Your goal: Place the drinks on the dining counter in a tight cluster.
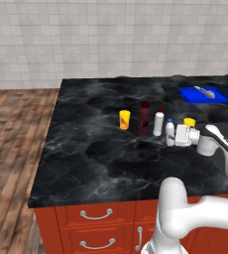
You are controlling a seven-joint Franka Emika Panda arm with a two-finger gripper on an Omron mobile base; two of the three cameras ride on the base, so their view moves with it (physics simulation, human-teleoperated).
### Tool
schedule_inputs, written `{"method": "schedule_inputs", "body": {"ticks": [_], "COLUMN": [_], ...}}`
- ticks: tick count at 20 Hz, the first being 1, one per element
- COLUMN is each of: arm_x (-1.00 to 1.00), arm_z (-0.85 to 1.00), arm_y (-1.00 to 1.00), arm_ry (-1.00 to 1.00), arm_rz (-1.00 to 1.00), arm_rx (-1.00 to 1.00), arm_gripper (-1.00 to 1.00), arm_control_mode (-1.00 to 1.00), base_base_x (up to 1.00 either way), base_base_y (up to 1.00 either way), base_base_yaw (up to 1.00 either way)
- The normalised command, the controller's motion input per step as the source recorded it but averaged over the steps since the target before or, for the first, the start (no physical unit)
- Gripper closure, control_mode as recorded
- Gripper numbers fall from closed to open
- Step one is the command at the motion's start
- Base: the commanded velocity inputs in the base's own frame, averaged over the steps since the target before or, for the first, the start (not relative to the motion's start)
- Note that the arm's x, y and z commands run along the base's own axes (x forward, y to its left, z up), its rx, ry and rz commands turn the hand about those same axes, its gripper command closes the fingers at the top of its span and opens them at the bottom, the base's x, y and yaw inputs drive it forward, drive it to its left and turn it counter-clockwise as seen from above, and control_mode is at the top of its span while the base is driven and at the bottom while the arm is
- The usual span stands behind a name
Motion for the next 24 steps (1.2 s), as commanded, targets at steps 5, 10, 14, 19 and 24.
{"method": "schedule_inputs", "body": {"ticks": [5, 10, 14, 19, 24], "arm_x": [0.18, -0.01, -0.07, -0.05, -0.10], "arm_z": [-0.13, -0.21, -0.27, -0.17, -0.24], "arm_y": [-0.13, -0.05, 0.02, 0.01, 0.21], "arm_ry": [-0.01, -0.05, -0.08, -0.08, -0.03], "arm_rz": [0.03, 0.03, 0.00, 0.00, -0.01], "arm_rx": [0.00, 0.00, -0.01, 0.00, -0.03], "arm_gripper": [1.00, 1.00, 1.00, 1.00, 1.00], "arm_control_mode": [-1.00, -1.00, -1.00, -1.00, -1.00], "base_base_x": [0.00, 0.00, 0.00, 0.00, 0.00], "base_base_y": [0.00, 0.00, 0.00, 0.00, 0.00], "base_base_yaw": [0.00, 0.00, 0.00, 0.00, 0.00]}}
